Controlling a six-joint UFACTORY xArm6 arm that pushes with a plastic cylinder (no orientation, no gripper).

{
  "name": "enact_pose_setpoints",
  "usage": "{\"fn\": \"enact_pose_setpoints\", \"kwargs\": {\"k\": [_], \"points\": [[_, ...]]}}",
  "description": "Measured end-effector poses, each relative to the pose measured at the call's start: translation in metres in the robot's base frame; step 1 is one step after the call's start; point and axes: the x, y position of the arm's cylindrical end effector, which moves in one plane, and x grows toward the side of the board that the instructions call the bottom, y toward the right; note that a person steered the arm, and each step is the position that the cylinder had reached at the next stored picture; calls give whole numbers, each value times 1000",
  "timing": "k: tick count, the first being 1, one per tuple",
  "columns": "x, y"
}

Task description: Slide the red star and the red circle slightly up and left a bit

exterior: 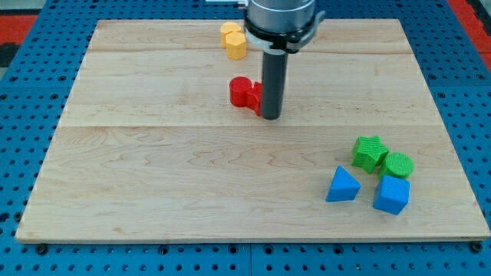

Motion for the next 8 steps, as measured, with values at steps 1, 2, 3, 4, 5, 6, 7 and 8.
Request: {"fn": "enact_pose_setpoints", "kwargs": {"k": [1,2,3,4,5,6,7,8], "points": [[0,21],[-23,18],[-53,-5],[-80,-20],[-98,-39],[-110,-26],[-112,-36],[-109,-68]]}}
